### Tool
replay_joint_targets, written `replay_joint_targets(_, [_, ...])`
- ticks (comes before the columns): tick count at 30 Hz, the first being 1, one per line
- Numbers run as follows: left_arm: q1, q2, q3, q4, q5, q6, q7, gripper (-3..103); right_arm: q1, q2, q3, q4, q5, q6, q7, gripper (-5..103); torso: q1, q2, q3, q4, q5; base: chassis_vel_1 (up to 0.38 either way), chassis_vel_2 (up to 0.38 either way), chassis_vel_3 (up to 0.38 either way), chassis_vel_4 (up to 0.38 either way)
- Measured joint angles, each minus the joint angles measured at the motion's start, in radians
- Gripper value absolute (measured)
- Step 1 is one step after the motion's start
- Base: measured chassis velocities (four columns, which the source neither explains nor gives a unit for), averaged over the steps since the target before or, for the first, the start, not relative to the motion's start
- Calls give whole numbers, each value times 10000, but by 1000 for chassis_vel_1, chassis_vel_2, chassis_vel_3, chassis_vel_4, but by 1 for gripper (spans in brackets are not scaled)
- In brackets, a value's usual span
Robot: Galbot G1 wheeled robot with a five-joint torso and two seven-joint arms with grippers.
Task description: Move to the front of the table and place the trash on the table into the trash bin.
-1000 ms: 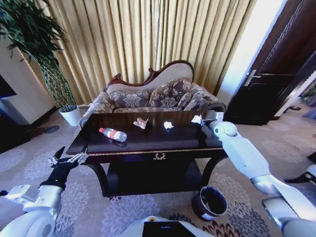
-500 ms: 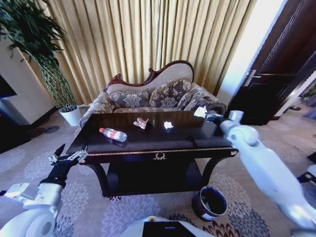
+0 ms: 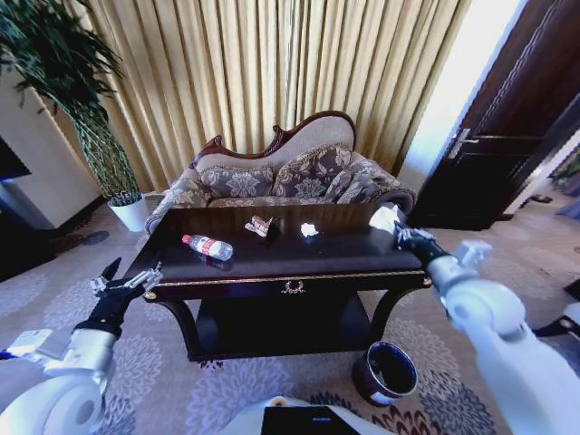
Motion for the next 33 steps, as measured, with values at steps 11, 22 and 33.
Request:
replay_joint_targets(11, [-94, 46, 95, 0, -1, 144, -2, 100, -881, 668, 126, 694, -340, 152, -130, 0, 0, -1, 1, 2, 0, 0, 0, 0, 0])
replay_joint_targets(22, [28, 31, 30, 0, 1, 148, 49, 100, -884, 825, -102, 927, -438, 151, -130, 0, 3, -2, 2, 2, 0, 4, -5, -1, 4])
replay_joint_targets(33, [36, 50, 33, 0, 5, 152, 57, 100, -928, 811, -35, 988, -433, 152, -131, 0, 2, -2, 2, 2, 1, 62, -63, -59, 59])
